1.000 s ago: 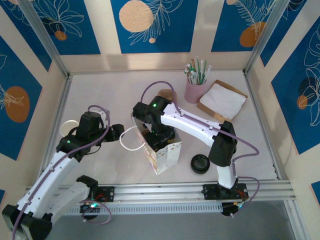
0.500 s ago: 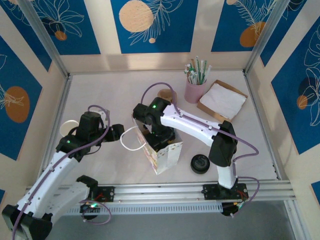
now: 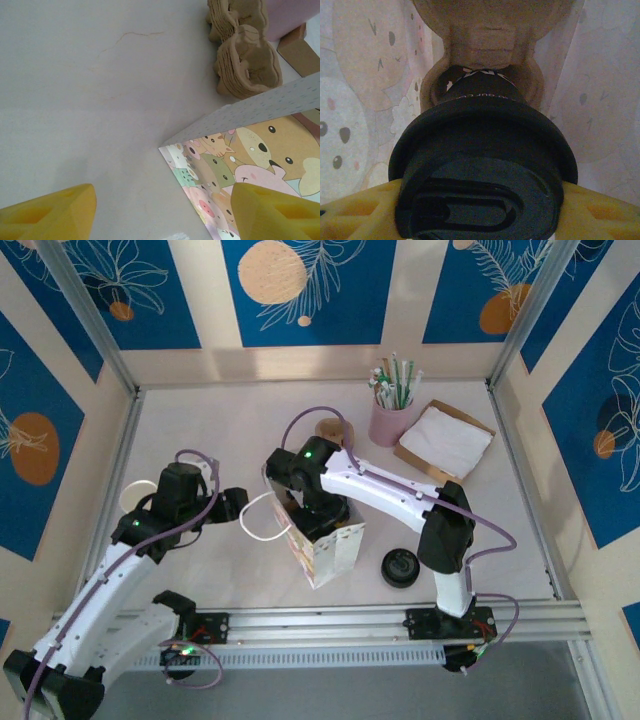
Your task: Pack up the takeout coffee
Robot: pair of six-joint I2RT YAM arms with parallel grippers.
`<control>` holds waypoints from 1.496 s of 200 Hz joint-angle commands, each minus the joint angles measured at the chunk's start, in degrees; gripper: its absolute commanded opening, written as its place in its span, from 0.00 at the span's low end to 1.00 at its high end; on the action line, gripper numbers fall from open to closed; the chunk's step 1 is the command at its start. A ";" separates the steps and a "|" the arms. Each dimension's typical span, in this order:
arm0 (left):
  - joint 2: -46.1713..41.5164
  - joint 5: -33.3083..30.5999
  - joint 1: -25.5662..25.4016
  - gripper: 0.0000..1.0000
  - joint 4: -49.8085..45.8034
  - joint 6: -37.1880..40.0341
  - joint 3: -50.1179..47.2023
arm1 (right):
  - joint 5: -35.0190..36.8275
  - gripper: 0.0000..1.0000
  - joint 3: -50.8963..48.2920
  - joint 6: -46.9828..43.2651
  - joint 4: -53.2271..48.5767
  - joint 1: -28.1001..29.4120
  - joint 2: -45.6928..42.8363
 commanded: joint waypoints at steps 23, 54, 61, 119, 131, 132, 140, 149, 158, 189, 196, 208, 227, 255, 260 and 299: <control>-0.47 0.58 0.35 0.71 -0.66 0.56 1.76 | -1.06 0.63 -1.04 -0.70 0.31 0.37 -1.38; -0.44 0.58 0.34 0.72 -0.60 0.68 1.97 | -1.21 0.63 -1.21 -0.71 0.40 0.36 -1.34; -0.39 0.58 0.37 0.71 -0.68 0.64 1.99 | -1.16 0.63 -1.26 -0.72 0.47 0.38 -1.40; -0.29 0.67 0.36 0.71 -0.59 0.63 2.00 | -1.74 0.63 -1.66 -0.80 0.30 0.21 -0.87; -0.29 0.68 0.36 0.71 -0.59 0.66 2.00 | -1.84 0.63 -1.71 -0.80 0.48 0.21 -0.81; -0.29 0.67 0.37 0.71 -0.59 0.65 2.00 | -1.83 0.63 -1.64 -0.80 0.47 0.21 -0.80; -0.29 0.67 0.28 0.71 -0.59 0.69 2.00 | -1.87 0.63 -1.74 -0.80 0.44 0.20 -0.79; -0.29 0.69 0.29 0.71 -0.66 0.70 2.00 | -2.01 0.64 -1.83 -0.79 0.52 0.12 -0.71; -0.36 0.57 0.34 0.71 -0.67 0.69 2.00 | -2.00 0.63 -1.92 -0.88 0.41 0.06 -0.70; -0.38 0.58 0.33 0.71 -0.68 0.67 1.88 | -2.27 0.63 -2.05 -0.84 0.48 -0.13 -0.46; -0.38 0.50 0.33 0.71 -0.68 0.65 1.91 | -2.40 0.63 -2.04 -0.84 0.46 -0.06 -0.36; -0.37 0.49 0.33 0.71 -0.68 0.68 1.91 | -2.35 0.63 -1.95 -0.84 0.50 -0.11 -0.40; -0.38 0.49 0.32 0.71 -0.68 0.56 1.87 | -2.35 0.63 -2.10 -0.87 0.52 -0.15 -0.35; -0.36 0.57 0.29 0.71 -0.68 0.56 1.78 | -2.44 0.64 -2.35 -0.89 0.57 -0.23 -0.40; -0.38 0.56 0.31 0.71 -0.65 0.56 1.78 | -2.55 0.63 -2.34 -0.85 0.62 -0.33 -0.37; -0.51 0.49 0.36 0.71 -0.85 0.56 1.90 | -2.61 0.63 -2.45 -0.79 0.59 -0.33 -0.34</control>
